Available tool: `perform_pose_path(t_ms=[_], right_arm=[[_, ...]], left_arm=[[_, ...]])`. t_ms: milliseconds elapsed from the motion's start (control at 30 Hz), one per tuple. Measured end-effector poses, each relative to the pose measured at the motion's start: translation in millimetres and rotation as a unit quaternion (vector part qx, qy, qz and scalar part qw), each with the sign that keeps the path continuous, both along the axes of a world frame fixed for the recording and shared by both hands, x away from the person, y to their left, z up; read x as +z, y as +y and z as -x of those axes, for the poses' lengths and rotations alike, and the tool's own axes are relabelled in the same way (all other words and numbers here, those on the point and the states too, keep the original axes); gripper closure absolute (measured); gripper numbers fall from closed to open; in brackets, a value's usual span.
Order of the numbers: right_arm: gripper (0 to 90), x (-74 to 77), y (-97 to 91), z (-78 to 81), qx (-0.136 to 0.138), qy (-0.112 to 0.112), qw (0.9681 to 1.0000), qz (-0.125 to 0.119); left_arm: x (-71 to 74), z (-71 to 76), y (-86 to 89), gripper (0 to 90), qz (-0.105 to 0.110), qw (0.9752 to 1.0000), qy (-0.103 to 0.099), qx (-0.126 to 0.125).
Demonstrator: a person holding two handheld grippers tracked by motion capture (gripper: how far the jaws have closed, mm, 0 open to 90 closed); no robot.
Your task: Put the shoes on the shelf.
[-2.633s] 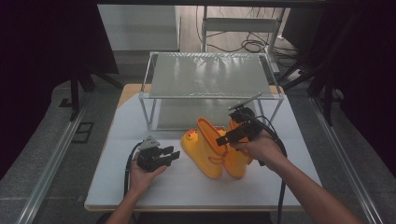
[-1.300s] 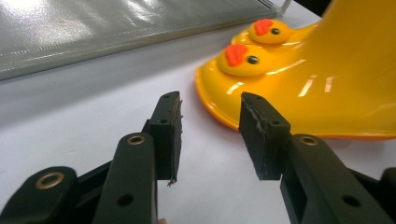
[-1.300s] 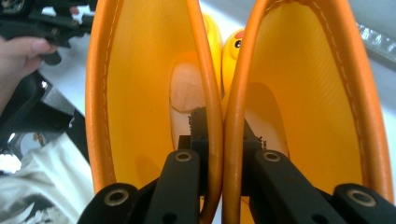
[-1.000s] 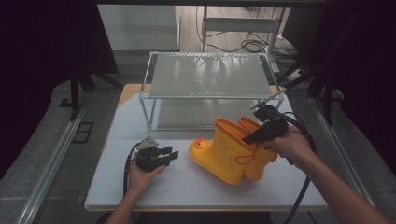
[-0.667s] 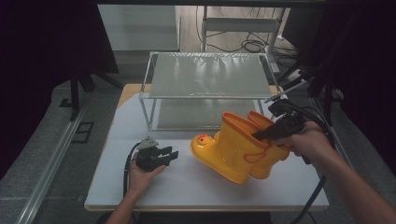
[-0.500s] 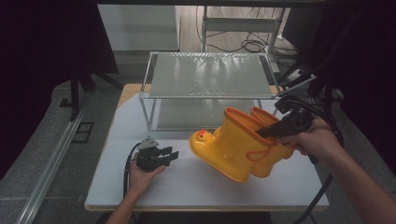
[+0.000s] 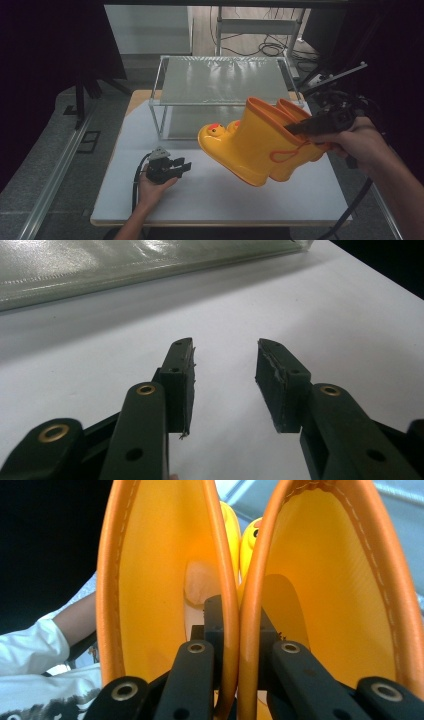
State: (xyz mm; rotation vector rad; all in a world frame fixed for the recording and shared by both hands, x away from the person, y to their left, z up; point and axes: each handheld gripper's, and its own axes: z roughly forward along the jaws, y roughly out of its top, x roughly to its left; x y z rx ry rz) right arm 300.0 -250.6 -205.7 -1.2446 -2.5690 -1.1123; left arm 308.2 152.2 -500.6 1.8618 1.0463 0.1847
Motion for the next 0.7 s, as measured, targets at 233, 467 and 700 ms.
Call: perform_pose_path(t_ms=[233,467,700], right_arm=[[84.1,29.4,-1.6,-4.0,0.001,-0.020,0.9995,-0.023],[84.1,51.9,0.1,-29.5,-0.012,-0.034,0.9981,-0.051],[84.1,68.4,5.5,-68.8,-0.040,-0.046,0.9958,-0.068]], left_arm=[[-1.0,-0.2,-1.0,59.0,0.000,1.0000,0.002,0.000],[-1.2,-0.6,-1.0,59.1,0.002,1.0000,0.002,-0.001],[-1.9,-1.0,-1.0,59.2,0.007,1.0000,0.005,-0.002]])
